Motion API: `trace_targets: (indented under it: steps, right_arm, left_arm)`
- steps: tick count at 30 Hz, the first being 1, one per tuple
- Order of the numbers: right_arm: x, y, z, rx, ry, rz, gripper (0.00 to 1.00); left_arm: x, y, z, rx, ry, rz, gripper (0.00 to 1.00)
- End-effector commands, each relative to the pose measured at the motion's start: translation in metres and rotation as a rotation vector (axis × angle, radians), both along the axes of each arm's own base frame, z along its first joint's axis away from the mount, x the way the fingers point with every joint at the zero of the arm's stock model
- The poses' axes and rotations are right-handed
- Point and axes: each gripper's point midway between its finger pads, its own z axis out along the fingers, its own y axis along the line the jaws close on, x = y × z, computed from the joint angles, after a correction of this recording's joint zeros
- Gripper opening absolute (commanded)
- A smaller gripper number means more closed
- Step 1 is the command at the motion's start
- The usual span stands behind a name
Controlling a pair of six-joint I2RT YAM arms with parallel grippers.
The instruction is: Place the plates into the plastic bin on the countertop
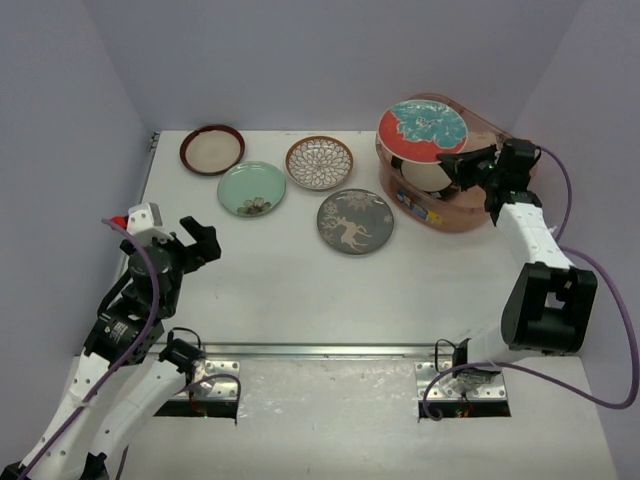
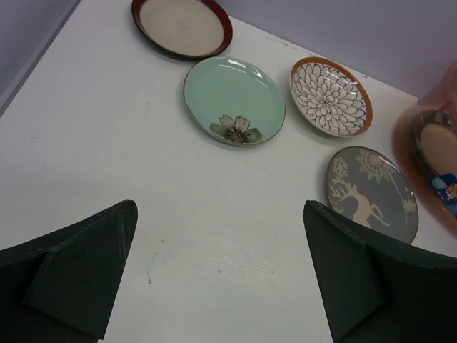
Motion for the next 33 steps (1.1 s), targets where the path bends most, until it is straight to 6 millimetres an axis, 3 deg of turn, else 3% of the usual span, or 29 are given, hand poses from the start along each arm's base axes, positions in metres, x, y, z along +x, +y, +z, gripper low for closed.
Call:
trace_targets:
  steps: [1,3,11,19,21,22,25,26,33]
  right_arm:
    - [0.029,-0.028,0.062,-0.056,-0.208,-0.083,0.00]
    - [0.038,-0.039,0.063,-0.086,-0.206,-0.121,0.00]
    - [0.066,-0.070,0.011,-0.146,-0.063,-0.249,0.00]
    - [0.085,-0.079,-0.033,-0.187,0.038,-0.252,0.00]
    - [0.089,-0.078,-0.041,-0.187,0.065,-0.235,0.00]
    - [0.094,-0.080,-0.034,-0.199,0.059,-0.230,0.00]
    - [0.098,-0.072,-0.058,-0.188,0.133,-0.162,0.00]
    - [0.101,-0.073,-0.052,-0.195,0.120,-0.157,0.02]
    - [0.090,-0.060,-0.103,-0.191,0.300,-0.049,0.35]
  left_arm:
    - [0.004,-0.004,0.009,-0.009,-0.035,-0.009,1.00]
    - [0.005,-0.005,0.008,-0.008,-0.029,-0.014,1.00]
    - [0.004,-0.003,0.009,-0.008,-0.031,-0.008,1.00]
    - [0.006,-0.005,0.005,-0.001,-0.012,-0.011,1.00]
    - [0.008,-0.005,0.004,0.000,-0.011,-0.008,1.00]
    - [0.008,-0.006,0.004,0.000,-0.010,-0.010,1.00]
    - [0.010,-0.008,0.000,0.011,0.015,-0.017,1.00]
    - [0.010,-0.006,0.000,0.011,0.014,-0.010,1.00]
    - [0.007,-0.003,0.002,0.006,0.003,0.007,1.00]
